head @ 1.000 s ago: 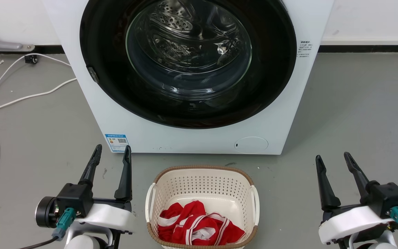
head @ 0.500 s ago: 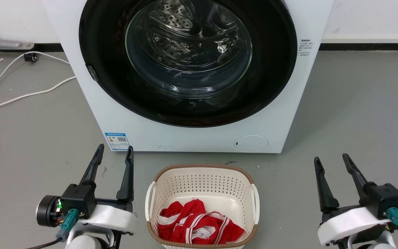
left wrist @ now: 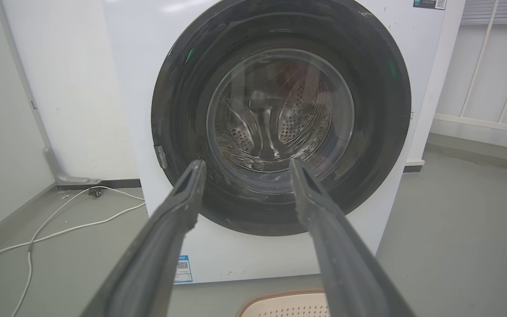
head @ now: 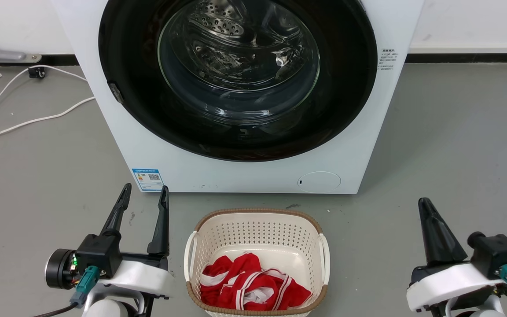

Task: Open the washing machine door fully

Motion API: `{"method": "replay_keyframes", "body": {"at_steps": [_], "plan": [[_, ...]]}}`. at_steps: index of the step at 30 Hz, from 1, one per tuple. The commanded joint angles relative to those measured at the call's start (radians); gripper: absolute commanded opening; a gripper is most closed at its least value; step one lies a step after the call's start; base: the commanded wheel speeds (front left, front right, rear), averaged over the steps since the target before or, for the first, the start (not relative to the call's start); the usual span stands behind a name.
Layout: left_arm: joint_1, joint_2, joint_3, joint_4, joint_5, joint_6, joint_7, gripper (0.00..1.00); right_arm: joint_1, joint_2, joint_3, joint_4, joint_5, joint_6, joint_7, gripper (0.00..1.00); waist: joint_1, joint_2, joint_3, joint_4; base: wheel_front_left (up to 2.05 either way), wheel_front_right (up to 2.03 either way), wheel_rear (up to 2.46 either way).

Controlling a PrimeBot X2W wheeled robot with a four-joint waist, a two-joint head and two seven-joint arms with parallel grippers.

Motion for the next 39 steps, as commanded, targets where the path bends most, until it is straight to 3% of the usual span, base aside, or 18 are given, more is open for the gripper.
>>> {"method": "replay_keyframes", "body": {"at_steps": [1,4,8,14,21,24,29,39], "plan": [[-0.001,0.0,0.001,0.0,0.0,-0.002,-0.005,1.0,-0.006,0.004,-0.004,0.002,0.018,0.0,-0.008,0.0,0.0,0.0,0.0,0.0,0.0,0.0,0.0],[-0.002,0.0,0.002,0.001,0.0,-0.002,-0.005,1.0,-0.009,0.004,-0.01,0.012,0.114,0.0,-0.026,0.0,0.0,0.0,0.001,-0.001,0.0,0.0,0.0],[-0.003,-0.001,0.002,0.003,-0.002,-0.004,-0.005,1.0,-0.028,0.003,-0.03,0.066,0.48,0.0,-0.061,0.0,0.0,0.0,0.001,0.001,0.0,0.0,0.0],[-0.004,-0.003,0.005,0.002,-0.002,-0.002,-0.004,1.0,-0.095,0.002,-0.046,0.135,0.942,0.0,-0.095,0.0,0.0,0.0,0.006,-0.002,0.0,0.0,0.0],[-0.024,-0.004,0.017,-0.012,-0.005,0.0,-0.004,1.0,-0.243,0.002,-0.122,0.194,1.322,0.0,-0.041,0.0,0.0,0.0,0.04,-0.01,0.0,0.0,0.0],[-0.036,-0.004,0.024,-0.018,-0.006,-0.001,-0.004,1.0,-0.341,0.001,-0.176,0.246,1.435,0.0,0.01,0.0,0.0,0.0,0.064,-0.011,0.0,0.0,0.0],[-0.065,0.001,0.032,-0.033,-0.005,-0.003,-0.004,1.0,-0.524,-0.049,-0.198,0.369,1.514,0.0,0.089,0.0,0.0,0.0,0.112,-0.008,0.0,0.0,0.0],[-0.134,0.006,0.037,-0.053,-0.014,-0.007,-0.004,1.0,-0.936,-0.203,-0.106,0.675,1.499,0.0,0.257,0.0,0.0,0.0,0.215,0.006,0.0,0.0,0.0]]}}
